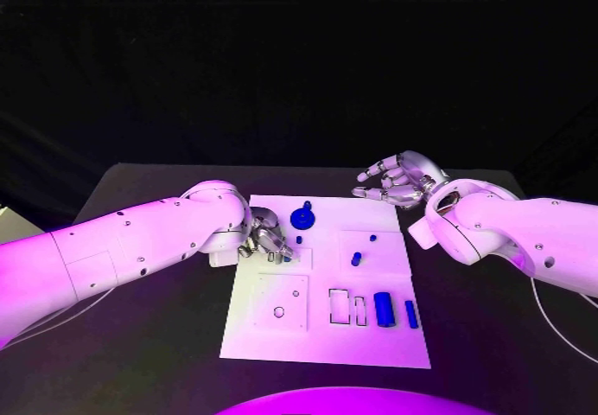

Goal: Assemble the parts on the task board

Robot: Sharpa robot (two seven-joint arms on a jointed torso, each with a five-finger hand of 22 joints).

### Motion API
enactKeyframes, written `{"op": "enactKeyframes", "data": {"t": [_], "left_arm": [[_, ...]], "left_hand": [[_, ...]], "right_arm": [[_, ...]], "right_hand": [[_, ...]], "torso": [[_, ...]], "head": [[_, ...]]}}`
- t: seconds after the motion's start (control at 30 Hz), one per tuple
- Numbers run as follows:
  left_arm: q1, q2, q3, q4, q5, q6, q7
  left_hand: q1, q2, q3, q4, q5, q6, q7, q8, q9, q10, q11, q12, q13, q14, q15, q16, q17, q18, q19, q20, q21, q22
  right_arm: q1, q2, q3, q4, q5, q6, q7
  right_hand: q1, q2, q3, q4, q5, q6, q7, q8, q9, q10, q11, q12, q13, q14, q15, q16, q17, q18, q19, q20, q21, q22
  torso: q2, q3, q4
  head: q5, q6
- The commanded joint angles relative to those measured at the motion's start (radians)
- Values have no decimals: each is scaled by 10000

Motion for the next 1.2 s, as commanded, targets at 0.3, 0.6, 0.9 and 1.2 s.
{"op": "enactKeyframes", "data": {"t": [0.3,0.6,0.9,1.2], "left_arm": [[6,-171,208,178,449,-757,83],[31,-463,456,393,658,-650,63],[300,-854,668,515,743,-654,84],[482,-847,735,58,908,-1184,232]], "left_hand": [[340,-205,-566,400,-21,-471,248,-242,-62,-756,152,-981,-1181,665,11,-311,1265,-20,-339,10,-388,-577],[478,-194,-647,466,-17,-516,267,-249,-60,-814,171,-1045,-1266,667,32,-316,1266,-11,-362,35,-418,-610],[1315,-14,-862,662,60,-1113,545,-625,-202,-1801,413,-2242,-2814,474,225,-606,701,132,-876,204,-897,-1351],[1596,25,-1270,735,81,-1783,956,-1260,-516,-2895,780,-3443,-4335,-42,552,-1287,-561,405,-1790,495,-1818,-2719]], "right_arm": [[-20,3,2,-26,-90,-29,77],[-29,-14,1,-43,-90,-37,81],[-31,-41,1,-56,-90,-46,84],[-31,-45,1,-74,-90,-48,85]], "right_hand": [[-71,16,-70,-15,-64,-82,-13,35,-12,-45,-15,7,259,984,-27,-42,2430,-5,940,-6,-96,2509],[-71,16,-70,-15,-64,-82,-13,35,-12,-45,-15,7,259,984,-27,-42,2430,-5,940,-6,-96,2509],[-88,20,-85,-18,-68,-91,-12,33,-17,-57,-13,-5,246,982,-25,-47,2421,0,930,-5,-119,2499],[-87,27,-88,-23,-65,-93,-12,34,-19,-60,-13,-8,242,982,-25,-47,2421,1,929,-5,-122,2497]], "torso": [[-12,12,-8],[-11,19,10],[-13,25,21],[23,3,0]], "head": [[-15,76],[-17,117],[1,153],[18,219]]}}
